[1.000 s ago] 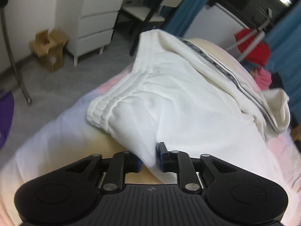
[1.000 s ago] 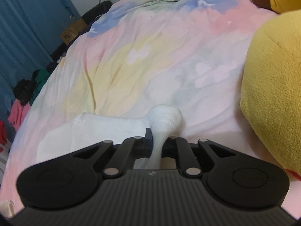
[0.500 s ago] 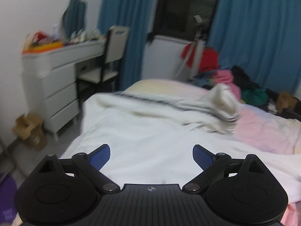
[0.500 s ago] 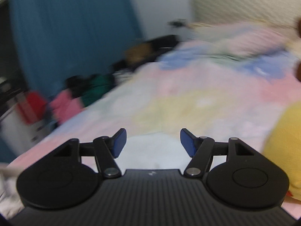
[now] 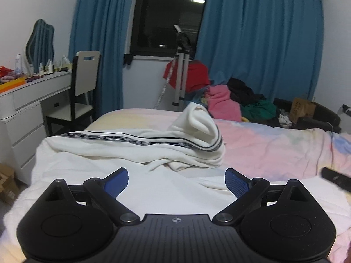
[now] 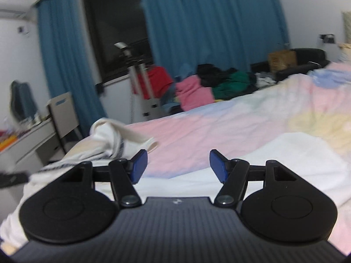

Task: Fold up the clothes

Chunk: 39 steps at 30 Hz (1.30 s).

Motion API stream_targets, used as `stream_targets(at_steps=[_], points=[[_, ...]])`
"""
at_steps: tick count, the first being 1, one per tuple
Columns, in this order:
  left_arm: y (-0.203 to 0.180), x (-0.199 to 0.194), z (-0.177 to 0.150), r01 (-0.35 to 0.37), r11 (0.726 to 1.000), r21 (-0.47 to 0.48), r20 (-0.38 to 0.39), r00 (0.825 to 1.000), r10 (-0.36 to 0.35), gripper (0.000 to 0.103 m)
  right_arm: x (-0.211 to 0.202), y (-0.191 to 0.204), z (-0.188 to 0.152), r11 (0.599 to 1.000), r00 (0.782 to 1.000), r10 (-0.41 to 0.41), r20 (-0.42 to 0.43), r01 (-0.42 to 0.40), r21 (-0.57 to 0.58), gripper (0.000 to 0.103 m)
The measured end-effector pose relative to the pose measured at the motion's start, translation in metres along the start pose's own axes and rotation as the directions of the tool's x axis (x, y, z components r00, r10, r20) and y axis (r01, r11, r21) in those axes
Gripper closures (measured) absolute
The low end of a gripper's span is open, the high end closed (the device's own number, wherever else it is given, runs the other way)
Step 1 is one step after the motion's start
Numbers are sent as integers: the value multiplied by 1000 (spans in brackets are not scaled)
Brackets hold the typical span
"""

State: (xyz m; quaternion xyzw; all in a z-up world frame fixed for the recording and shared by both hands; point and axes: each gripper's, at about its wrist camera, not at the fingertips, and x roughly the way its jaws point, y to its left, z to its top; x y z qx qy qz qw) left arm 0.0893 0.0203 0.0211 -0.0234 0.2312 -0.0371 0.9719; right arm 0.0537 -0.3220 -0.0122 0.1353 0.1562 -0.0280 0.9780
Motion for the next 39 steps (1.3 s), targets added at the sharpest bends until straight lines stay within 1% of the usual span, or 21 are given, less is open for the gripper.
stream_targets(at_steps=[4, 8, 11, 13, 15, 17, 19, 20, 21, 22, 24, 25, 29, 31, 33, 34, 35, 37, 38, 39], points=[[-1, 17, -16, -4, 1000, 17, 19, 1000, 3, 7, 15, 25, -20, 993, 999, 52, -7, -53, -106, 38], [1, 22, -24, -12, 998, 56, 45, 999, 9, 7, 24, 43, -31, 983, 995, 97, 9, -94, -155, 38], [3, 24, -27, 10, 999, 40, 37, 999, -11, 7, 34, 51, -34, 978, 993, 119, 17, -114, -174, 38], [4, 26, -30, 25, 999, 31, 27, 999, -26, 7, 42, 57, -38, 977, 993, 115, 5, -112, -180, 38], [4, 29, -34, 32, 999, 19, 14, 999, -32, 7, 49, 59, -40, 980, 994, 103, -23, -105, -167, 42], [5, 32, -38, 38, 999, 6, 0, 999, -38, 7, 56, 55, -42, 987, 994, 99, -53, -105, -121, 43], [8, 35, -44, 42, 999, -34, -9, 999, -43, 7, 70, 47, -37, 993, 993, 86, -76, -92, -74, 45], [10, 38, -47, 42, 998, -56, -11, 999, -43, 7, 82, 43, -33, 996, 994, 67, -88, -72, -55, 51], [11, 43, -51, 38, 997, -68, -20, 999, -40, 7, 98, 41, -28, 998, 993, 44, -107, -47, -31, 60], [11, 48, -54, 34, 996, -80, -30, 999, -36, 7, 119, 38, -22, 1000, 991, 25, -132, -25, 5, 63], [11, 60, -59, 38, 996, -85, -62, 997, -43, 7, 161, 34, -12, 997, 983, -6, -181, 19, 72, 64], [11, 66, -61, 40, 995, -87, -78, 996, -47, 7, 183, 33, -9, 994, 980, -6, -199, 27, 102, 64], [16, 82, -65, 40, 996, -82, -54, 998, -45, 7, 266, 27, -2, 965, 965, 29, -260, 41, 260, 64], [22, 92, -67, 52, 992, -114, -53, 997, -58, 7, 302, 26, -4, 948, 960, 45, -277, 47, 316, 63], [30, 105, -70, 69, 985, -155, -56, 995, -78, 7, 336, 26, -9, 922, 945, 115, -305, 12, 387, 63], [33, 112, -72, 82, 982, -171, -59, 994, -94, 7, 351, 26, -12, 904, 938, 157, -309, -11, 427, 63], [35, 119, -74, 101, 978, -183, -63, 991, -114, 7, 361, 27, -14, 890, 936, 192, -294, -40, 454, 62], [36, 134, -80, 123, 974, -189, -82, 987, -140, 7, 381, 33, -19, 879, 932, 236, -276, -83, 470, 60], [36, 140, -82, 128, 973, -190, -90, 985, -147, 7, 389, 37, -21, 881, 930, 239, -279, -87, 465, 59], [36, 147, -84, 134, 973, -190, -99, 983, -154, 7, 393, 41, -23, 891, 935, 221, -279, -77, 448, 61]])
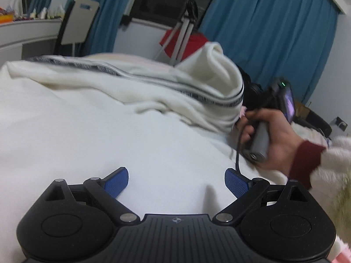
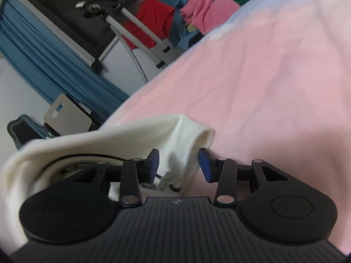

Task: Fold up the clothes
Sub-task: 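Grasp the pants edge with the right gripper, lift it over, release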

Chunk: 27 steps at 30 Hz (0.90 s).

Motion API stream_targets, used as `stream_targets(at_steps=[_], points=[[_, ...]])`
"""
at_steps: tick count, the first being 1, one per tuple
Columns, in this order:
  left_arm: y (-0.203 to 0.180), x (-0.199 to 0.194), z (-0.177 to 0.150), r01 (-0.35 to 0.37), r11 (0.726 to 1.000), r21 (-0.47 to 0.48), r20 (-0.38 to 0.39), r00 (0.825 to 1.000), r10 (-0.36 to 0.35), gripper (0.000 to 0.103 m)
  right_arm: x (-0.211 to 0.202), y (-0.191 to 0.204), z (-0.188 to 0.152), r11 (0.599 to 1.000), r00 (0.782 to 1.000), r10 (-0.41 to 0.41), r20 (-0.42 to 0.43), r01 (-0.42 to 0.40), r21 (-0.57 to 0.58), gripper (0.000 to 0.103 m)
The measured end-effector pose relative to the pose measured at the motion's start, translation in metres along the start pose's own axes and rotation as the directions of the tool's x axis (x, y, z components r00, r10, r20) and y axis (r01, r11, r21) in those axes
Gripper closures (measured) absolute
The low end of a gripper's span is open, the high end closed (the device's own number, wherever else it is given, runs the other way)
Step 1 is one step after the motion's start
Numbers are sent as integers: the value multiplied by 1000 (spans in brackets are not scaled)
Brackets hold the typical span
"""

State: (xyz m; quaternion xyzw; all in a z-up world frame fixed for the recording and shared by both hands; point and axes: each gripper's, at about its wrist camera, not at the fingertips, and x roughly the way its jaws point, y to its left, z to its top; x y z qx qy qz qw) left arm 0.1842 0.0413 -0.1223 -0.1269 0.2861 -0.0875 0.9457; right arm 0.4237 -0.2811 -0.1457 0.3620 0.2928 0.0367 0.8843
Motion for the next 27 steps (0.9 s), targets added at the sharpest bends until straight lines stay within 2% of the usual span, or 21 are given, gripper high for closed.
stream_targets(at_steps=[2, 3, 6, 10, 13, 18, 22, 25, 27], points=[[-1, 5, -2, 6, 1000, 17, 12, 1000, -6, 6, 9, 5, -3, 999, 999, -35, 20, 35, -28, 64], [-2, 6, -3, 8, 1000, 26, 15, 1000, -8, 5, 9, 8, -4, 997, 997, -62, 36, 63, -37, 78], [-4, 8, -5, 7, 999, 42, 19, 1000, -8, 5, 3, 13, -2, 995, 994, -92, 55, 95, -41, 88], [0, 2, -4, 14, 1000, 10, 21, 1000, -15, 5, -31, 28, 14, 983, 982, -133, 137, 148, -112, 90], [1, -1, -2, 4, 1000, -6, 25, 1000, -4, 6, -67, 35, 39, 963, 962, -171, 214, 209, -169, 91], [-2, -6, 1, -20, 1000, -2, 40, 999, 20, 6, -130, 60, 106, 877, 898, -297, 323, 391, -280, 91], [0, -9, 3, -27, 1000, -13, 43, 999, 27, 6, -186, 83, 166, 773, 814, -411, 411, 550, -317, 91], [2, -13, 5, -26, 999, -28, 54, 998, 27, 6, -222, 88, 208, 740, 763, -464, 450, 613, -277, 92], [3, -14, 7, -27, 999, -33, 56, 998, 28, 6, -247, 90, 221, 732, 747, -471, 469, 627, -265, 92]])
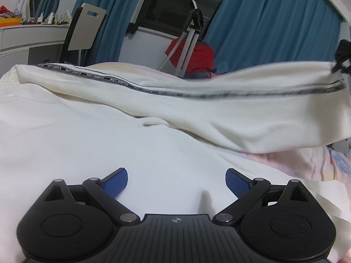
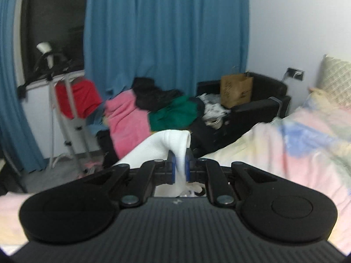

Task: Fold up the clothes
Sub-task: 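Grasp the pants edge with the right gripper, lift it over, release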

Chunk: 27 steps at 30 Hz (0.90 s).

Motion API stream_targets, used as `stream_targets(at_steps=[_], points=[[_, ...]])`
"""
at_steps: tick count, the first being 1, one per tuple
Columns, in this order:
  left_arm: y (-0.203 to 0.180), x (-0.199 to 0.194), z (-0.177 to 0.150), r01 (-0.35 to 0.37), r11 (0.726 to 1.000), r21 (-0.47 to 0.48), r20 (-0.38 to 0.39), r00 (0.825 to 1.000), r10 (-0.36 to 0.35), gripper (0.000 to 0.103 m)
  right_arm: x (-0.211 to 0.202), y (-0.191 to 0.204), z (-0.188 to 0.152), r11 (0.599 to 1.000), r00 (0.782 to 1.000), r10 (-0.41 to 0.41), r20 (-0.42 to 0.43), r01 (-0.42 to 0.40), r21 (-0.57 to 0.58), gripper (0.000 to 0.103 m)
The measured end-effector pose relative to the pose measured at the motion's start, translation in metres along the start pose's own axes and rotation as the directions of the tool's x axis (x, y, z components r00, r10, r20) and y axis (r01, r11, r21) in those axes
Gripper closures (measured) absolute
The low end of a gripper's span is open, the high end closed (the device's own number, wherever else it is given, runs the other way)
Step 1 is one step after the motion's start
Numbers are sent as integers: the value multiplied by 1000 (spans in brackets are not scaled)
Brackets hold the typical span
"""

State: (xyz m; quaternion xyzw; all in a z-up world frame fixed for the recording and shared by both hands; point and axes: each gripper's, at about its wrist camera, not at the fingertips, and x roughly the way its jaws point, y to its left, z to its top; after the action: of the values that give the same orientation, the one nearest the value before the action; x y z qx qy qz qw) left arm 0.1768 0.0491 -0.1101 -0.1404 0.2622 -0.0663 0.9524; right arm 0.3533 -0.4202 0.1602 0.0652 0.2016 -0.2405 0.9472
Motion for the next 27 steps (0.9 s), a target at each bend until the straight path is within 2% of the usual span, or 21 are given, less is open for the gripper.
stream_targets(at_steps=[4, 8, 11, 16, 21, 27], points=[[2, -2, 3, -6, 1000, -13, 7, 1000, 6, 6, -22, -13, 20, 999, 998, -5, 62, 8, -38, 92], [4, -5, 5, -13, 1000, -20, 15, 1000, 14, 6, -24, -20, 19, 999, 999, 4, 37, -2, -53, 92], [5, -8, 7, -18, 1000, -18, 19, 1000, 19, 6, -11, -25, 3, 999, 1000, -18, 1, 18, -46, 92], [2, -11, 10, -4, 1000, -6, 49, 999, 5, 6, 42, -41, -38, 997, 994, -73, -76, 75, 21, 91], [-7, -3, 4, -33, 996, 77, 41, 999, 30, 6, 103, -43, -77, 991, 984, -111, -141, 121, 60, 91], [-8, 13, -5, -38, 990, 132, 25, 999, 35, 5, 163, -18, -109, 991, 981, -129, -146, 131, 5, 89]])
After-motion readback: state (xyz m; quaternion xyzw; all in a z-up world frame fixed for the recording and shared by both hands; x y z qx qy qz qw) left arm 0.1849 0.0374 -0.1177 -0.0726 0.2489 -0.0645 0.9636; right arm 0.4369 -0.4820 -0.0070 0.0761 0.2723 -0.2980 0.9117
